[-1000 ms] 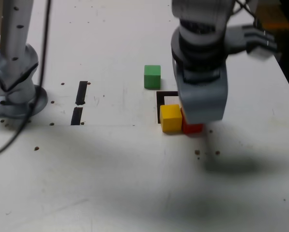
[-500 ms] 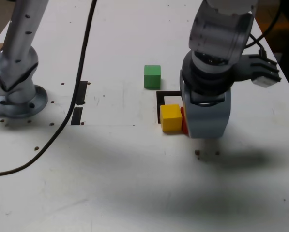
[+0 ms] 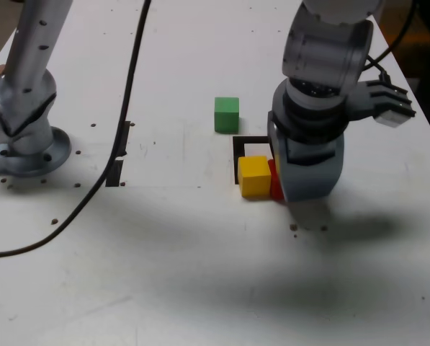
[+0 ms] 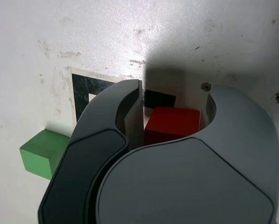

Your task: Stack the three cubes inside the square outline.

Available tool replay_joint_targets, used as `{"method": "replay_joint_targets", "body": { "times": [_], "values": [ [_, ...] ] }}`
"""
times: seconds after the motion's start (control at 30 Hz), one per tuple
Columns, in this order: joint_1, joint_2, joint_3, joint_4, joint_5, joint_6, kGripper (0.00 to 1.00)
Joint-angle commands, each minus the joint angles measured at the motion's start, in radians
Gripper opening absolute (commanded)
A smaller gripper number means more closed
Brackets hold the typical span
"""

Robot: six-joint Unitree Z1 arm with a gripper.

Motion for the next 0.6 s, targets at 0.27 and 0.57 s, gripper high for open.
{"method": "replay_joint_targets", "body": {
  "times": [0.27,0.57],
  "values": [
    [0.005,-0.014,-0.07,0.032,-0.059,-0.174,0.16],
    [0.038,0.123,-0.476,0.399,-0.04,-0.669,0.14]
  ]
}}
